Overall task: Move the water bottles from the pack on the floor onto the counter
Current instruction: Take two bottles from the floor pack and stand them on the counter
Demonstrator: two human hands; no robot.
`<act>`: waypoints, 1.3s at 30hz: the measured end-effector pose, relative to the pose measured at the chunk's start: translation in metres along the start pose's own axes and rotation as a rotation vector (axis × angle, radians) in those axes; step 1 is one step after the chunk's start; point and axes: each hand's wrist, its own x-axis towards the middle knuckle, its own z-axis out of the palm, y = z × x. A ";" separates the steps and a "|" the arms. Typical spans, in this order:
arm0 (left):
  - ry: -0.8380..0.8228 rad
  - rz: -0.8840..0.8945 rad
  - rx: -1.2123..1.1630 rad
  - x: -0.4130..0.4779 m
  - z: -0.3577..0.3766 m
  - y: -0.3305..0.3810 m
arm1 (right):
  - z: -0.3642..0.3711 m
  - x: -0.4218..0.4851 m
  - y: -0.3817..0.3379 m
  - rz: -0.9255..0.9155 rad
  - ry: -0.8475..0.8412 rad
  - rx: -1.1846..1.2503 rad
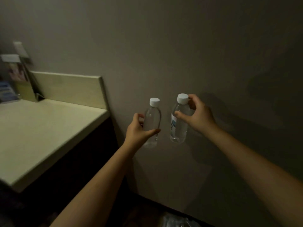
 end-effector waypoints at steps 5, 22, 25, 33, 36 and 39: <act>0.114 0.016 0.045 0.001 -0.070 0.002 | 0.033 0.017 -0.051 -0.046 -0.013 0.008; 0.135 -0.097 0.297 -0.005 -0.362 -0.157 | 0.310 0.003 -0.213 0.004 -0.093 0.092; 0.113 -0.125 0.328 -0.001 -0.395 -0.180 | 0.347 0.006 -0.234 0.038 -0.086 0.097; 0.119 -0.190 0.194 0.026 -0.416 -0.230 | 0.407 0.040 -0.248 0.048 -0.127 0.041; 0.118 -0.173 0.183 0.049 -0.416 -0.243 | 0.424 0.058 -0.239 0.043 -0.134 0.024; 0.118 -0.161 0.179 0.078 -0.414 -0.256 | 0.442 0.082 -0.228 0.039 -0.145 0.018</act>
